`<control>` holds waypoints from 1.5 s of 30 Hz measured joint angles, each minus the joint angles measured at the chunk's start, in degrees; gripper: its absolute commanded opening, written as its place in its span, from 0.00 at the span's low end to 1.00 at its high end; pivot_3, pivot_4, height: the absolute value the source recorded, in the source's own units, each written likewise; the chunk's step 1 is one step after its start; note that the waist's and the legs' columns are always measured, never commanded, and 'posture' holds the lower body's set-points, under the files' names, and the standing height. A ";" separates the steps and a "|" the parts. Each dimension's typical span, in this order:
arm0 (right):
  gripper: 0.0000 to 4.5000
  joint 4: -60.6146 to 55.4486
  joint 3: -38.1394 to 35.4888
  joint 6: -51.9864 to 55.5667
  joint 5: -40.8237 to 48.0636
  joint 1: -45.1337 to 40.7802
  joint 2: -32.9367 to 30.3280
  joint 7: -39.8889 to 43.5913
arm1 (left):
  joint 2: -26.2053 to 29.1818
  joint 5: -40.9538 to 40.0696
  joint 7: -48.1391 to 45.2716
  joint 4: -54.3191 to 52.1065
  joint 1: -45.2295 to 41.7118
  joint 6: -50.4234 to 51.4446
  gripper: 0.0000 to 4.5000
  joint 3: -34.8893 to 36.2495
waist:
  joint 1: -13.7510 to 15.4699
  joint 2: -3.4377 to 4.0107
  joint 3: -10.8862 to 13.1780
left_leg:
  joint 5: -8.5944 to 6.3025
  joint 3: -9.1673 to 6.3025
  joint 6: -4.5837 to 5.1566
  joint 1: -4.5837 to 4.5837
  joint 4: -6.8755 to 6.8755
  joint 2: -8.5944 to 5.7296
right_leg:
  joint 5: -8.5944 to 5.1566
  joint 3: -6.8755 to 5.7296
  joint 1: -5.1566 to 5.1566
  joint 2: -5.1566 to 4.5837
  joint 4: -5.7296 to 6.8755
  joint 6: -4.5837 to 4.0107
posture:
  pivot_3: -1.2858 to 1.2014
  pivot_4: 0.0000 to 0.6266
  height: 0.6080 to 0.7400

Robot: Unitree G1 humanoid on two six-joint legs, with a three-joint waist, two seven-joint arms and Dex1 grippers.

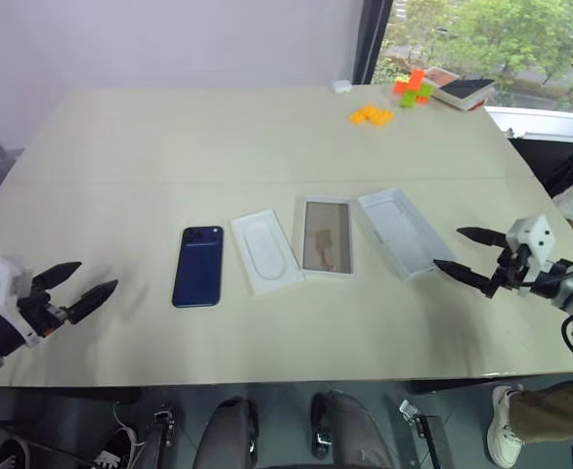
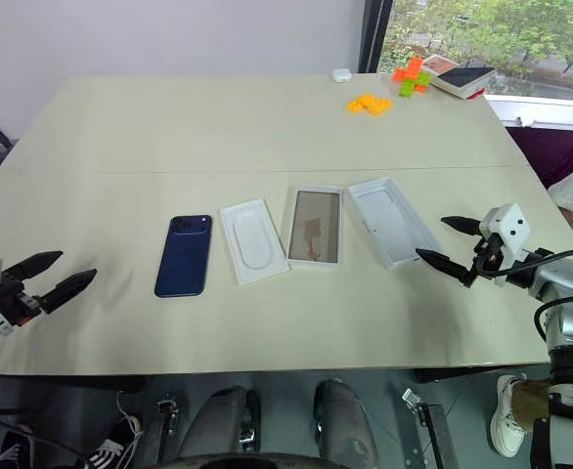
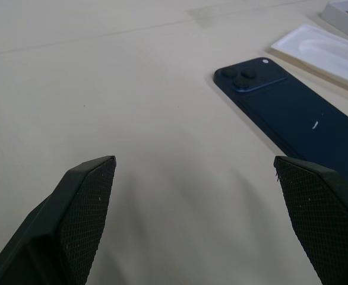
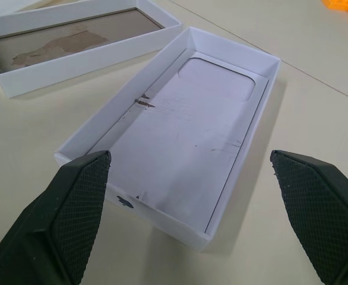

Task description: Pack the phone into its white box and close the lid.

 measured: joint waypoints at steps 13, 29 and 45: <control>1.00 -0.35 -0.28 0.44 0.36 2.38 -2.17 2.23 | 0.99 0.13 -0.55 2.18 -0.50 0.31 0.99 -0.02 | 0.05 0.00 0.00 | 0.00 0.01 0.00 0.00 0.01 0.00 | 0.00 0.00 0.00 -0.01 0.00 0.00 | 0.52 0.24 1.00; 1.00 -4.47 0.57 1.65 0.71 2.89 -0.52 1.31 | 0.97 0.04 -1.65 1.04 -0.91 1.50 0.99 -0.05 | 0.02 0.00 0.00 | 0.01 0.03 -0.01 0.02 0.01 0.00 | 0.00 0.01 0.00 -0.01 0.02 0.00 | 0.52 0.24 1.00; 1.00 -15.67 2.24 18.05 5.72 -3.05 4.28 -4.27 | -0.18 -3.42 2.85 -4.80 -5.17 9.68 0.99 -0.91 | 0.03 0.00 0.00 | 0.03 -0.03 -0.05 0.01 0.02 0.02 | 0.03 0.01 0.00 0.01 0.05 -0.04 | 0.52 0.24 1.00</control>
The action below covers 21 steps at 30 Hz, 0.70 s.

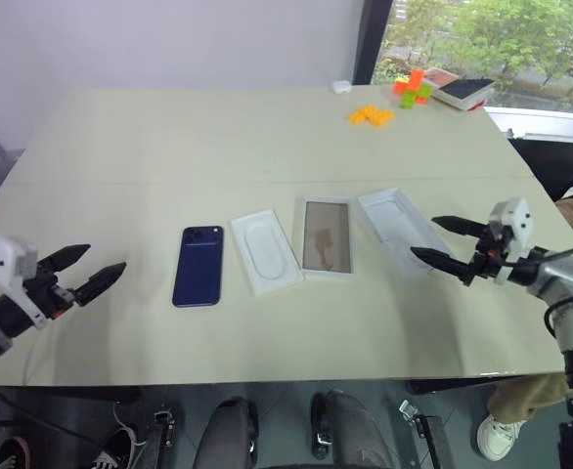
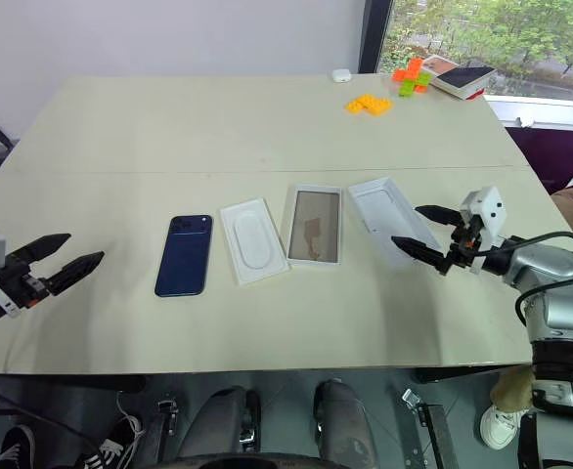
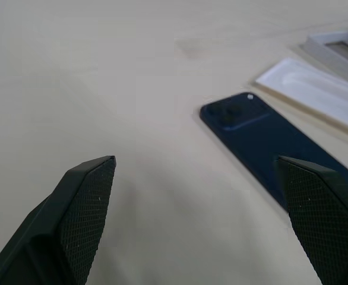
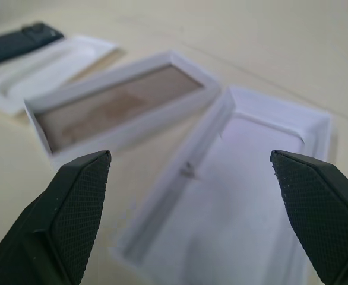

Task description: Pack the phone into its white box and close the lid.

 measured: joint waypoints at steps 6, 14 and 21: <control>1.00 -6.00 5.63 0.99 -1.36 -1.06 4.45 -2.87 | -1.01 -9.26 7.08 -7.86 -6.80 14.65 0.99 -2.44 | 0.14 -0.02 -0.01 | 0.01 -0.07 -0.01 -0.04 0.02 -0.03 | 0.01 0.04 0.00 -0.02 0.03 0.01 | 0.52 0.24 1.00; 1.00 -8.94 9.28 1.19 -2.24 -3.46 7.86 -4.44 | -3.53 -11.54 14.90 -9.41 -16.19 23.35 0.99 -9.88 | 0.04 -0.03 -0.01 | 0.03 -0.09 -0.05 -0.04 0.02 -0.04 | 0.01 0.00 0.00 0.04 0.05 0.01 | 0.52 0.24 1.00; 1.00 -9.12 9.44 1.66 -2.12 -3.48 8.75 -5.05 | -9.71 -13.45 20.62 -8.64 -22.45 28.31 0.99 -13.20 | 0.17 -0.03 -0.02 | 0.03 -0.07 -0.06 -0.04 0.03 -0.07 | 0.01 0.00 0.00 0.01 0.05 0.01 | 0.52 0.24 1.00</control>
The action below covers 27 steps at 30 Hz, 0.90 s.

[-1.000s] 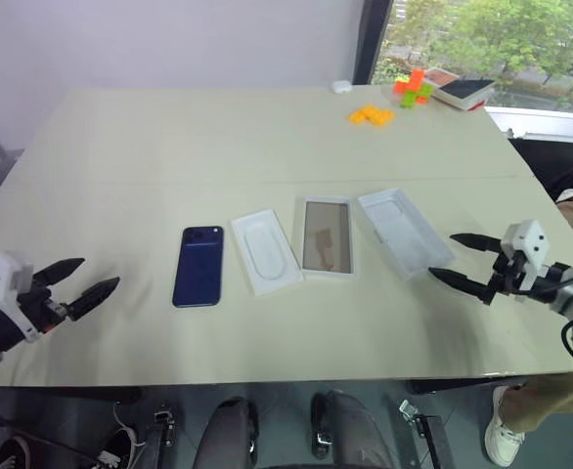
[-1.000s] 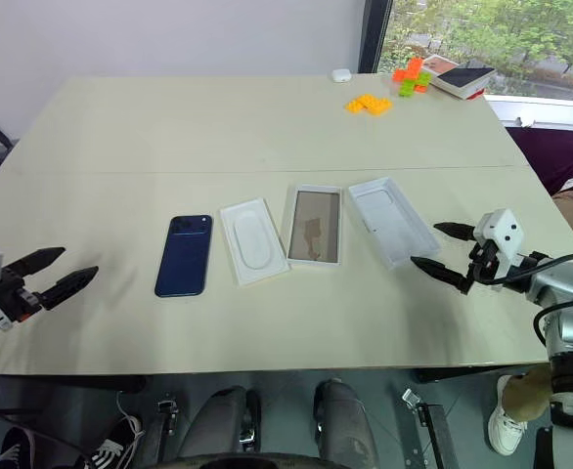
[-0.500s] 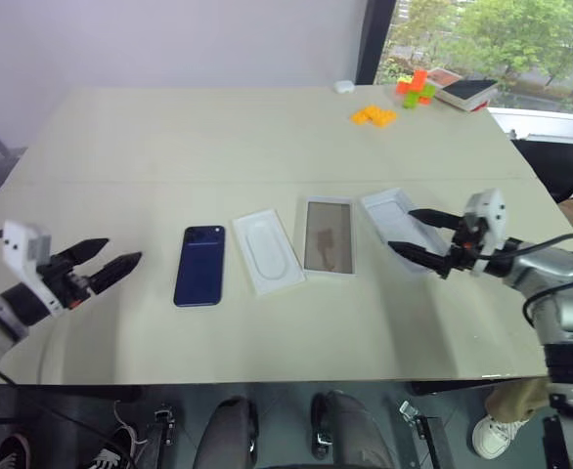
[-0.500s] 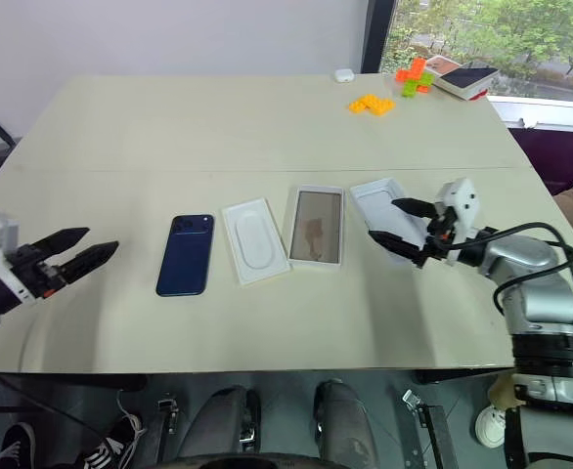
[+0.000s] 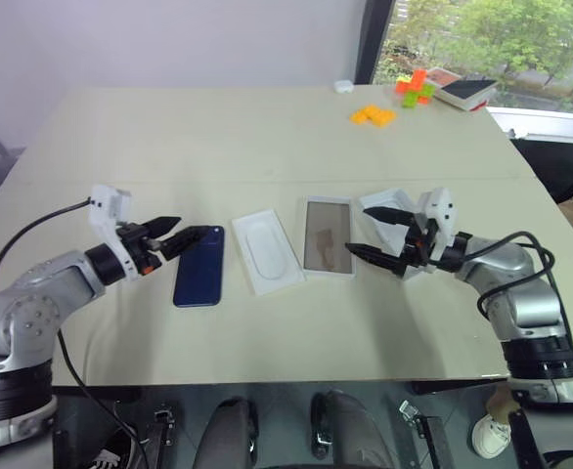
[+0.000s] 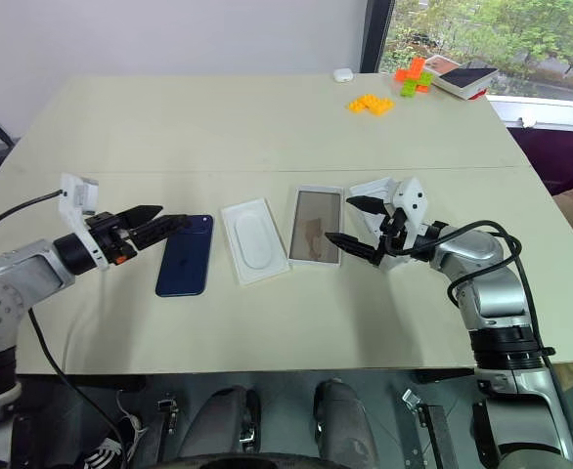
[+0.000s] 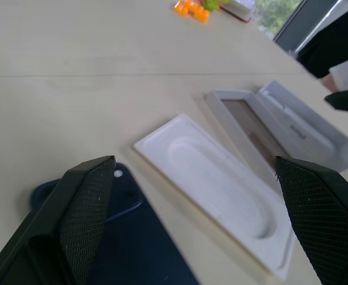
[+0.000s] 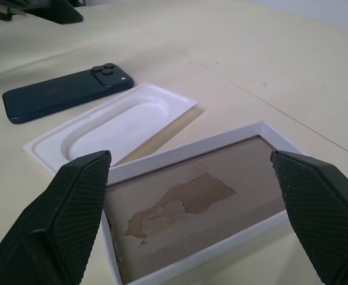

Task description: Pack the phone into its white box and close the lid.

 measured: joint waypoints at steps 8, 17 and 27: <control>1.00 0.02 -0.02 -0.11 -0.10 -0.02 0.39 -0.59 | -6.65 0.34 10.66 0.83 -4.81 11.49 0.99 -7.08 | -0.10 -0.01 0.00 | 0.03 -0.01 -0.04 0.01 0.00 0.00 | 0.00 0.01 0.00 0.01 0.03 0.00 | 0.52 0.24 1.00; 1.00 0.11 -0.02 -0.24 -0.13 -0.02 0.77 -1.34 | -16.05 -1.56 24.19 2.78 -10.14 25.02 0.99 0.23 | -0.10 -0.03 0.00 | 0.10 -0.03 -0.17 0.01 0.01 -0.01 | 0.00 0.01 0.00 0.02 0.06 0.00 | 0.52 0.24 1.00; 1.00 1.63 0.01 -2.12 -1.30 -0.50 1.78 -1.92 | -24.53 -1.47 29.65 5.44 -13.10 30.85 0.99 6.87 | -0.11 -0.03 0.00 | 0.24 -0.04 -0.41 0.03 0.01 -0.03 | 0.00 0.01 0.00 0.05 0.08 0.00 | 0.52 0.24 1.00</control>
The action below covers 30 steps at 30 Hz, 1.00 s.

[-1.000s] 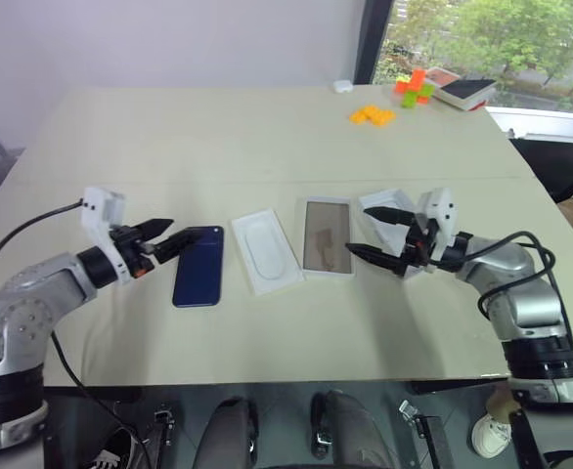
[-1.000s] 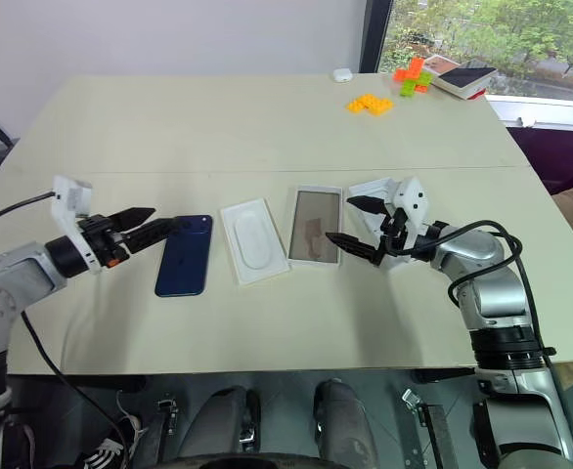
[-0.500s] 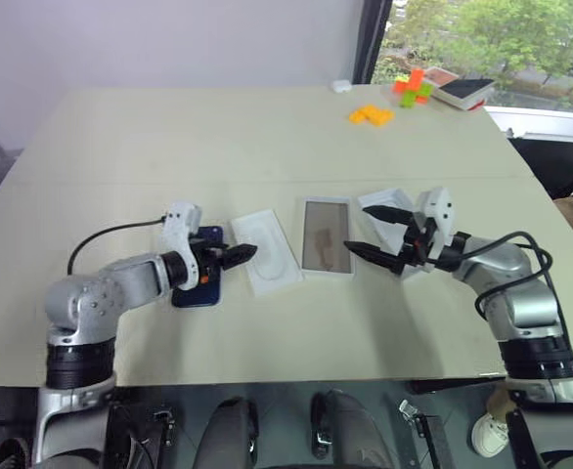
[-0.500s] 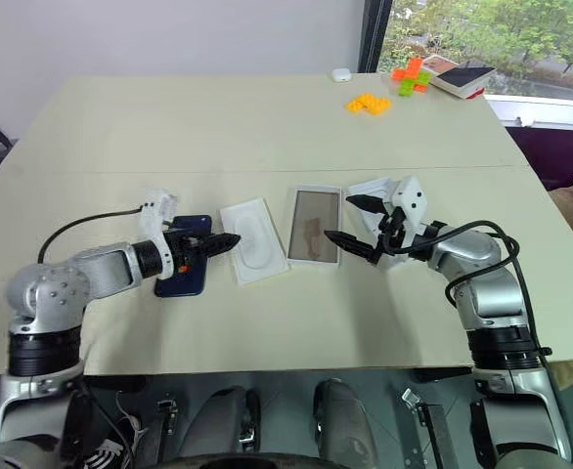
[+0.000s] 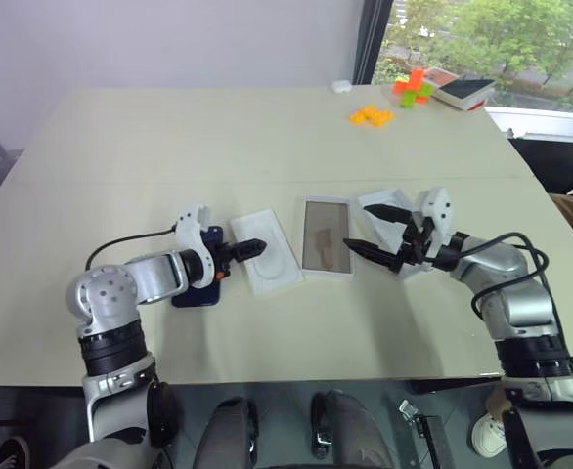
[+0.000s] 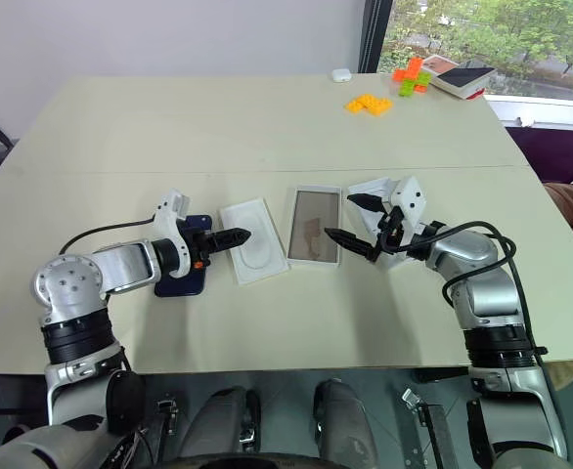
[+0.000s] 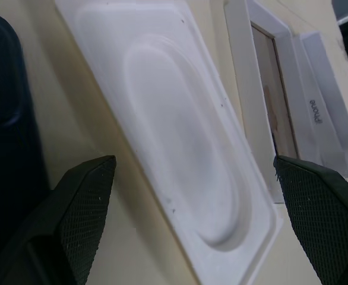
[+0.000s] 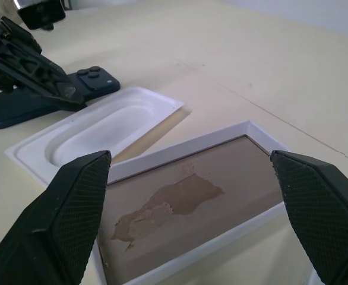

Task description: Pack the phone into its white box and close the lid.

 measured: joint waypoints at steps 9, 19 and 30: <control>1.00 0.02 0.01 -0.79 -0.84 -0.02 0.23 -0.40 | -2.97 2.78 1.75 1.01 -2.40 1.85 0.99 1.87 | 0.18 -0.01 -0.01 | 0.04 -0.01 -0.04 0.02 0.00 -0.02 | 0.00 0.00 0.03 -0.01 0.01 0.00 | 0.52 0.24 1.00; 1.00 0.02 0.01 -0.81 -1.02 -0.08 0.57 -0.83 | -4.00 4.99 1.19 1.27 -2.97 1.91 0.82 2.68 | 0.12 -0.01 -0.01 | 0.09 -0.02 -0.01 0.05 0.00 -0.02 | 0.01 0.00 0.07 -0.01 0.01 -0.01 | 0.52 0.24 1.00; 1.00 -0.02 0.02 -0.80 -1.01 -0.09 1.10 -1.49 | -4.29 7.40 0.05 2.25 -3.28 4.21 0.40 3.25 | 0.07 -0.03 0.00 | 0.11 -0.03 -0.03 0.02 0.00 -0.02 | 0.01 -0.01 0.07 -0.01 -0.01 -0.01 | 0.52 0.24 1.00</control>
